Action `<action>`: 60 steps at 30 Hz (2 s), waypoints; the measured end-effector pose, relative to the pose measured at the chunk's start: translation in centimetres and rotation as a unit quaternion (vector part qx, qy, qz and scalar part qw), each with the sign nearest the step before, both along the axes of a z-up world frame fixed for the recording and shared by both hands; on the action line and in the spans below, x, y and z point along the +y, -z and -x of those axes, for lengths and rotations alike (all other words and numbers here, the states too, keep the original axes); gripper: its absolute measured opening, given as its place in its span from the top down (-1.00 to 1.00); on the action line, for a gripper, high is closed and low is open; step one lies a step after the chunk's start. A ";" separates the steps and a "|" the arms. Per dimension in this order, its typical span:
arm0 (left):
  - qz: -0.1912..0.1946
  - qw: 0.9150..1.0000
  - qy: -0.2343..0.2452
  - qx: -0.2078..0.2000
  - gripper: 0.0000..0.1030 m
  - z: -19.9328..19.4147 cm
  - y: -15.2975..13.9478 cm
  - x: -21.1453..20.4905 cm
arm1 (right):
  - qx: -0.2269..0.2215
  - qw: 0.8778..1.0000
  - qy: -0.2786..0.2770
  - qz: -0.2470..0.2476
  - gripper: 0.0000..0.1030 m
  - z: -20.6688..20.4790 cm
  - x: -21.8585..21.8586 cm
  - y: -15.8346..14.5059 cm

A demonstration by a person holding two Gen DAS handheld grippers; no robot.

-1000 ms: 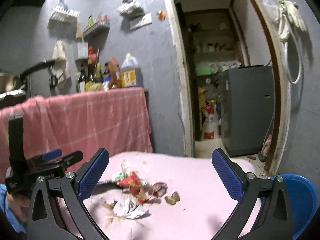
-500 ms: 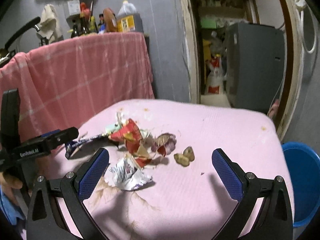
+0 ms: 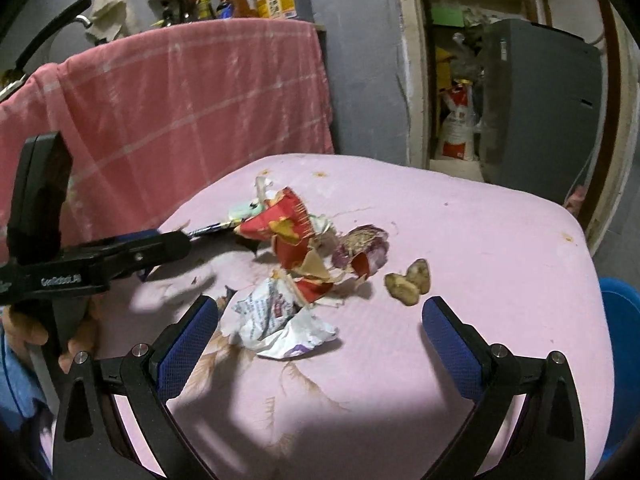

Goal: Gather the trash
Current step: 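Move both tools back over the table toward the blue snack wrapper, then grasp the blue snack wrapper with the left tool while the right tool grasps white foil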

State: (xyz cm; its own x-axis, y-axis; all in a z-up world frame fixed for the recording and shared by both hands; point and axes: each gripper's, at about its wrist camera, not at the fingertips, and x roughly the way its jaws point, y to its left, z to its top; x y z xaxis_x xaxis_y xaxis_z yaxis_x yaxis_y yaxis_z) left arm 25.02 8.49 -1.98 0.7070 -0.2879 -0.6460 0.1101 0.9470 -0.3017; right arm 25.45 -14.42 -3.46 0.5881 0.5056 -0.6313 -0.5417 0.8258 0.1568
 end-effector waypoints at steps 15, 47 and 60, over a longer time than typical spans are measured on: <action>-0.033 0.998 0.044 0.011 0.37 -1.0 0.2 -2.1 | 0.029 0.999 -0.034 0.012 -0.45 -0.3 1.3 0.8; -0.012 0.999 -0.013 0.040 0.69 5.0 0.3 -3.3 | 0.025 0.998 -0.053 -0.004 0.55 1.7 0.3 0.3; 0.019 0.997 -0.050 0.052 0.74 7.1 -0.1 -2.4 | 0.008 0.997 -0.069 -0.023 0.63 3.3 -0.2 -0.5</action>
State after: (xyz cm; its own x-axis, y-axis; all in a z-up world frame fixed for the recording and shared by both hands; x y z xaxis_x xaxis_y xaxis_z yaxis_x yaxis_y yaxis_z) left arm 17.90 6.05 -1.86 0.6630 -0.2443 -0.7076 -0.0188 0.9395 -0.3420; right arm 22.13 -14.60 -2.95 0.5011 0.6091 -0.6147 -0.6462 0.7358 0.2024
